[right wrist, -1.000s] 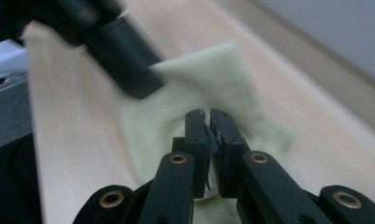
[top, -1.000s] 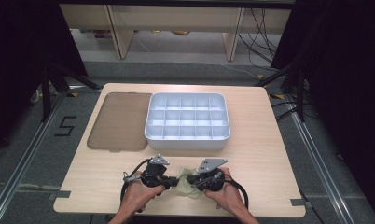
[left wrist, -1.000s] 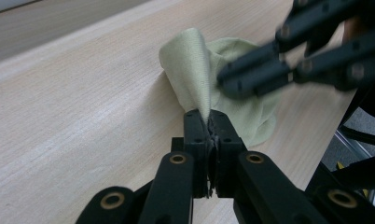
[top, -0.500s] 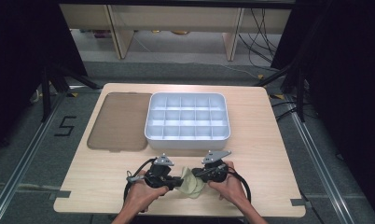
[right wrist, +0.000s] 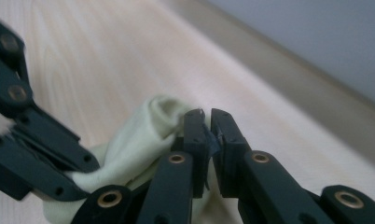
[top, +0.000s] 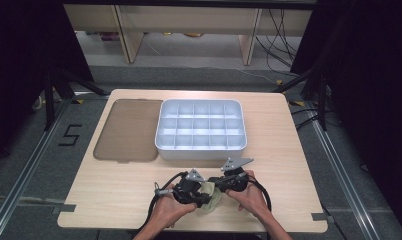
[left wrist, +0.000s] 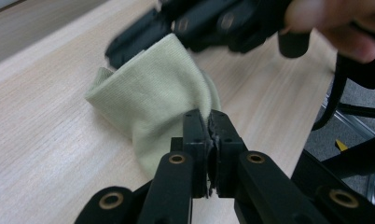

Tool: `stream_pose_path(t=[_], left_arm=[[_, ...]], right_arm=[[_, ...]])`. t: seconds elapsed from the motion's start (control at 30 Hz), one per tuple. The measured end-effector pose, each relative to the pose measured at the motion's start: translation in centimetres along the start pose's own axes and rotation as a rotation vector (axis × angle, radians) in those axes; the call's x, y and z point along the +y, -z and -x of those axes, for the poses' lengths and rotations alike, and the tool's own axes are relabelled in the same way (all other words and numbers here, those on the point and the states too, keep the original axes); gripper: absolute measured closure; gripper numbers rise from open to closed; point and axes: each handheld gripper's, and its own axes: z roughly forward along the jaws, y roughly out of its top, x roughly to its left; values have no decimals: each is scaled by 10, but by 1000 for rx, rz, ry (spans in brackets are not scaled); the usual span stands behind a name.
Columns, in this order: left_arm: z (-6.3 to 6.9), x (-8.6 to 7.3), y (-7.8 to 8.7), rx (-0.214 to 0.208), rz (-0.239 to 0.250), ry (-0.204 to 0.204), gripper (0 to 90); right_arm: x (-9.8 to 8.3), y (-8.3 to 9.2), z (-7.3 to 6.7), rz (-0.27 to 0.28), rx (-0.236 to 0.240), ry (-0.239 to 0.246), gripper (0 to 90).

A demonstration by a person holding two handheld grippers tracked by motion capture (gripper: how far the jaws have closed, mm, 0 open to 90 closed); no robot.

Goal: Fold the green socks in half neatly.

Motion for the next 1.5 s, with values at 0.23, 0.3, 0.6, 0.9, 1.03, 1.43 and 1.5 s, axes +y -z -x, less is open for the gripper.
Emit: stream_pose_path(t=[0.23, 0.3, 0.6, 0.9, 1.03, 1.43, 1.5], left_arm=[[-1, 0, -8, 4, -9, -1, 855], [0, 0, -9, 6, -9, 4, 855], [0, 0, -10, 3, -11, 1, 835], [2, 6, 8, -34, 77, 11, 679], [-5, 5, 29, -48, 118, 32, 658], [9, -7, -7, -64, 1, -49, 741], [9, -10, -13, -60, -12, -61, 753]], right_arm=[[11, 35, -6, 81, -7, -2, 850], [12, 38, -9, 84, 1, 35, 850], [4, 26, -17, 7, 16, 69, 851], [-3, 19, -12, -49, 2, 60, 852], [-4, 19, -11, -47, 0, 64, 852], [-6, 20, -10, -63, 2, 62, 848], [-6, 20, -10, -67, 1, 64, 847]])
